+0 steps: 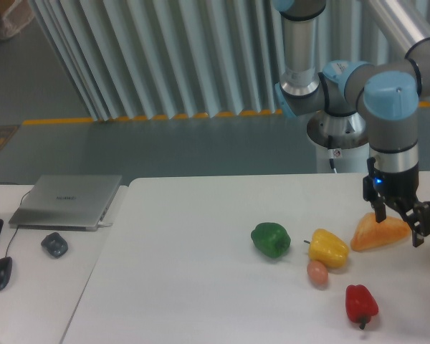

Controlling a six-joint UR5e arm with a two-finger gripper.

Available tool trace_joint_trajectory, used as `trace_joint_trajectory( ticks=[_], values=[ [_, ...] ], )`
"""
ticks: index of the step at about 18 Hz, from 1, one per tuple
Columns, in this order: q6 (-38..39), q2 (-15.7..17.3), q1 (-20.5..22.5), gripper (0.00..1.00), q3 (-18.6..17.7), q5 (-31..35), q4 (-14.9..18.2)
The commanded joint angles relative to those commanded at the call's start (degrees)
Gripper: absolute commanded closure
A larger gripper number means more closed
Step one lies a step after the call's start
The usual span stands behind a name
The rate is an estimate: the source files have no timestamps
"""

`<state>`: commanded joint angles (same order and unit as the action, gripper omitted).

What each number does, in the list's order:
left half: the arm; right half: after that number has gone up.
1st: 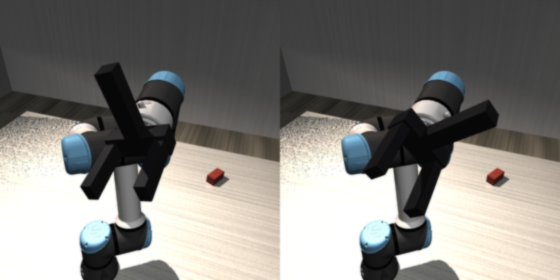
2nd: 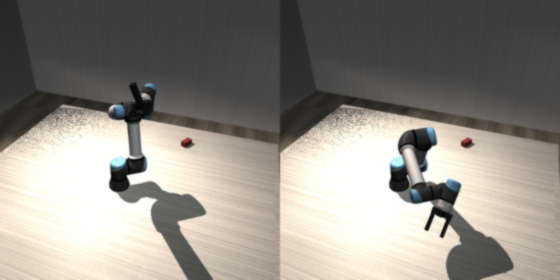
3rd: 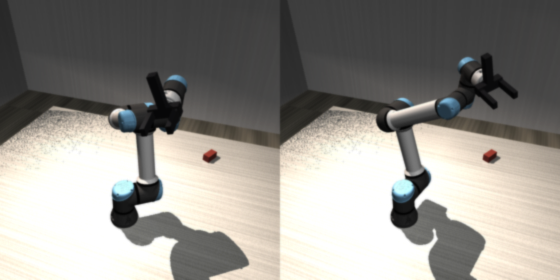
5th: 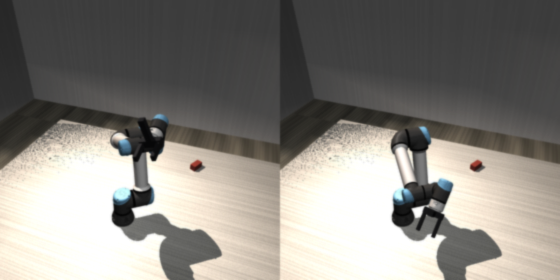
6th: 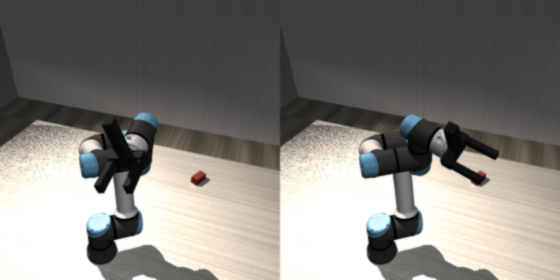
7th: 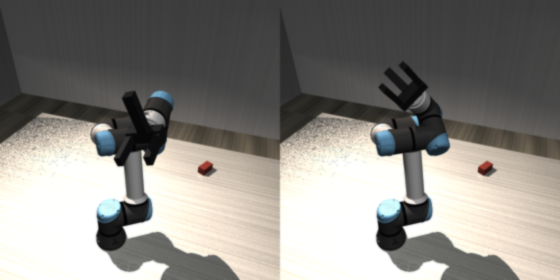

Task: Place the triangular bread in the basket
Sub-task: 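Move the open gripper over the orange triangular bread and lower it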

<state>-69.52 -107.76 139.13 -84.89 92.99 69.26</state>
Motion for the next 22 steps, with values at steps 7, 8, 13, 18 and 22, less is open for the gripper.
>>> trace_joint_trajectory(
  ticks=[7, 8, 13, 18, 22],
  values=[
    [0.26, -0.53, -0.09, 0.0, -0.45, -8.83, -0.26],
    [0.7, -0.7, -0.09, 0.0, -0.45, -12.53, -0.87],
    [0.61, -1.84, -0.61, 0.0, 1.48, -13.8, -2.38],
    [0.53, -2.2, -2.2, 0.0, 1.4, -13.71, -2.46],
    [-0.26, -1.58, -2.29, 0.0, 0.43, -13.1, -2.81]
  ],
)
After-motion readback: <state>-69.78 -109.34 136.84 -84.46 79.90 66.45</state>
